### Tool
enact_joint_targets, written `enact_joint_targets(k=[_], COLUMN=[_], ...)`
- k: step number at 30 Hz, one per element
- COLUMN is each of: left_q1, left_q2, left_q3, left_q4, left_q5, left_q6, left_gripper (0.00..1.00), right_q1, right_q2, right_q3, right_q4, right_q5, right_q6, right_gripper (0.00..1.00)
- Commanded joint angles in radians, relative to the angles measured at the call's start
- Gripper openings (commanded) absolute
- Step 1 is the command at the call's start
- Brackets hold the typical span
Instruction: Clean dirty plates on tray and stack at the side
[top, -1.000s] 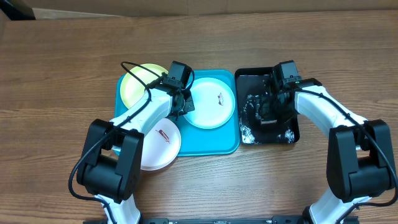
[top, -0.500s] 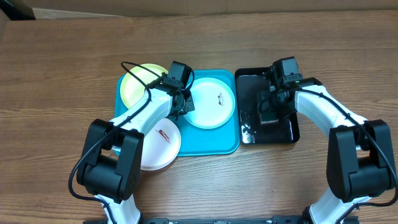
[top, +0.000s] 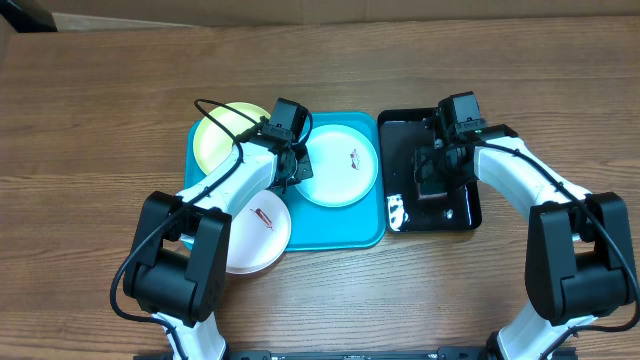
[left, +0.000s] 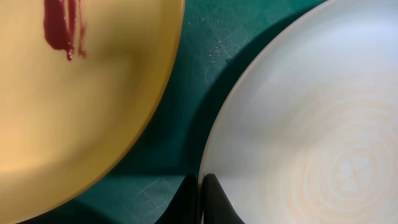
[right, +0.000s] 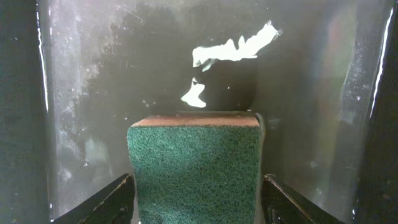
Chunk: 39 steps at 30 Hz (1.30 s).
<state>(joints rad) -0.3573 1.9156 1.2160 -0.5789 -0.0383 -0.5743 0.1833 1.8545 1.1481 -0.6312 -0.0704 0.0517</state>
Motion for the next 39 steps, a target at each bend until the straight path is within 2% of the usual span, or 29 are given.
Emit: enact_joint_targets(k=[1,5,10,13,14,17,18,19,24,28,29,31,32,33,34,35,39], left_q1=[0.007,0.007,0.007,0.007,0.007,0.007,0.007,0.007,0.007,0.007,0.007,0.007,0.007,0.007,0.007,0.007,0.007], left_q2=[0.013,0.013,0.013,0.013,0.013,0.013,0.013,0.013,0.013,0.013,0.013,0.013,0.013,0.013,0.013,0.013,0.013], left_q3=[-0.007,-0.007,-0.007,-0.007,-0.007,-0.007,-0.007,-0.007,-0.007,-0.007,-0.007,-0.007,-0.007,-0.007,-0.007,-0.007,-0.007], left_q4=[-0.010,-0.011,-0.011,-0.011,-0.012,-0.011,-0.011,-0.010,-0.011,-0.010,-0.010,-0.011,-0.011,-0.011,-0.011,-0.011,-0.010], left_q5=[-0.017,-0.017,-0.018,-0.018,-0.017,-0.017,-0.017,-0.017,-0.018,-0.017,-0.018,-0.018,-0.018,-0.018,-0.018,-0.018,-0.017], left_q6=[0.002,0.002,0.003,0.003,0.003,0.002,0.002,0.002,0.003,0.002,0.003,0.003,0.004,0.007,0.009,0.011,0.010], left_gripper=[0.04,0.04,0.04,0.04,0.04,0.04,0.04,0.04,0.04,0.04,0.04,0.04,0.04,0.04,0.04,0.04,0.04], right_q1=[0.001,0.001,0.001,0.001,0.000,-0.001,-0.001,-0.001,0.018,0.030,0.030,0.030,0.030,0.030,0.030,0.030,0.030], right_q2=[-0.003,-0.003,-0.003,-0.003,-0.003,-0.004,-0.006,-0.010,-0.037,-0.053,-0.054,-0.059,-0.060,-0.060,-0.060,-0.060,-0.061], right_q3=[-0.030,-0.042,-0.042,-0.042,-0.040,-0.009,0.011,0.038,0.132,0.160,0.163,0.164,0.166,0.171,0.179,0.187,0.218], right_q4=[0.015,0.036,0.036,0.045,0.048,0.034,0.014,-0.011,-0.125,-0.154,-0.153,-0.151,-0.151,-0.158,-0.166,-0.173,-0.198], right_q5=[0.005,0.005,0.005,0.005,0.005,0.005,0.002,-0.003,-0.010,-0.009,-0.008,-0.004,0.000,0.002,0.002,0.002,0.002], right_q6=[0.000,0.000,0.000,0.000,0.000,0.000,0.000,0.000,0.000,0.000,-0.001,-0.001,-0.001,-0.001,-0.001,0.000,0.000], right_gripper=[0.66,0.64,0.54,0.31,0.28,0.28,0.23,0.04,0.04,0.04,0.08,0.24,0.25,0.19,0.08,0.04,0.04])
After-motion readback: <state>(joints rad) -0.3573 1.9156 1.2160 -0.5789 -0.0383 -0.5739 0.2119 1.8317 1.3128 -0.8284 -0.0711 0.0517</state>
